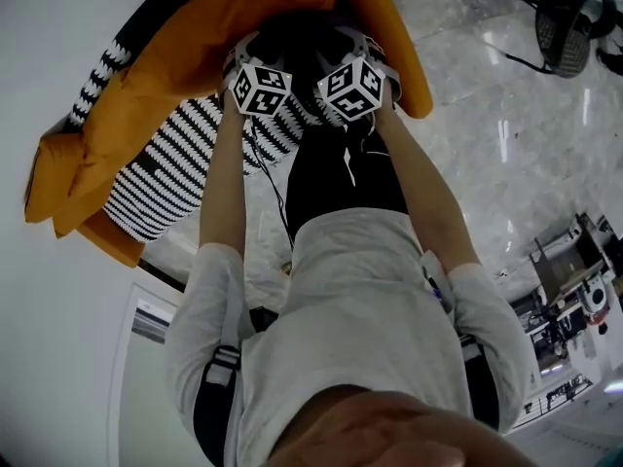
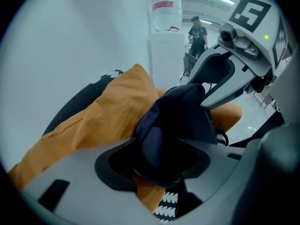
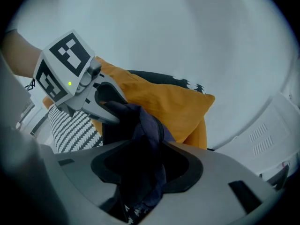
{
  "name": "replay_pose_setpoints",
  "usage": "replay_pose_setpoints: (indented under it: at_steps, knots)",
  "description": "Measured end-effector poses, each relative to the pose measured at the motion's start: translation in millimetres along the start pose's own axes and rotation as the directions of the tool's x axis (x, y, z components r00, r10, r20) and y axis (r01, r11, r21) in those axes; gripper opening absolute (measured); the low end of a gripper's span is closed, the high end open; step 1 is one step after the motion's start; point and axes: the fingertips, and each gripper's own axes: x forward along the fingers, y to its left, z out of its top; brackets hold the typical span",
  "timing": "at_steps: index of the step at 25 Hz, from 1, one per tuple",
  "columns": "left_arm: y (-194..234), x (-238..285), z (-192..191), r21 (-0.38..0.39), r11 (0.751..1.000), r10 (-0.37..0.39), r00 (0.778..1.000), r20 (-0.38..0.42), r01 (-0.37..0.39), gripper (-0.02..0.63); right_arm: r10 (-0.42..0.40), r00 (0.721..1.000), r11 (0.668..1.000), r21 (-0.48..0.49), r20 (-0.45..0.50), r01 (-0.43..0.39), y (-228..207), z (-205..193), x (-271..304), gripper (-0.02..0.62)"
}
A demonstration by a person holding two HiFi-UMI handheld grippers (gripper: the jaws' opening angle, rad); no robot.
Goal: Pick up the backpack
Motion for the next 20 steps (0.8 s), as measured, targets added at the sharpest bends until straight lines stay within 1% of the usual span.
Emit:
replay_pose_setpoints:
  at_steps: [3, 5, 7, 8, 11, 16, 20]
  knots:
    - [-5, -3, -1, -0.03, 1.0, 0.01, 1.0, 0.01, -0.009, 0.215, -0.012, 1.0, 1.0, -0.014, -0.001, 0.012, 1, -1, -5, 0.145]
    - [-9, -4, 0, -0.046, 0.999, 0.022, 1.0, 0.013, -0.022, 0.193, -0.018, 1.0, 0.999, -0.028, 0.002, 0.019, 1, -4, -9, 0.121]
    - [-12, -8, 0, -0.05, 0.998, 0.04, 0.999, 0.015, -0.039, 0.155, -0.02, 1.0, 0.999, -0.033, 0.007, 0.021, 3, -7, -13, 0.105]
    - [-15, -11, -1, -0.05, 0.998, 0.047, 0.999, 0.016, -0.047, 0.134, -0.021, 1.0, 0.999, -0.032, 0.009, 0.021, 5, -9, -16, 0.099]
    - [-22, -20, -1, -0.057, 0.997, 0.06, 0.998, 0.02, -0.058, 0.108, -0.018, 1.0, 1.0, -0.019, 0.021, 0.019, 9, -15, -26, 0.091]
    - [-40, -30, -1, -0.081, 0.994, 0.077, 0.997, 0.014, -0.075, 0.089, 0.0, 0.999, 1.0, -0.009, 0.035, 0.0, 17, -29, -41, 0.084]
    - [-52, -45, -6, -0.119, 0.988, 0.102, 0.995, 0.011, -0.1, 0.083, 0.018, 0.999, 1.0, -0.011, 0.05, -0.018, 28, -36, -52, 0.083]
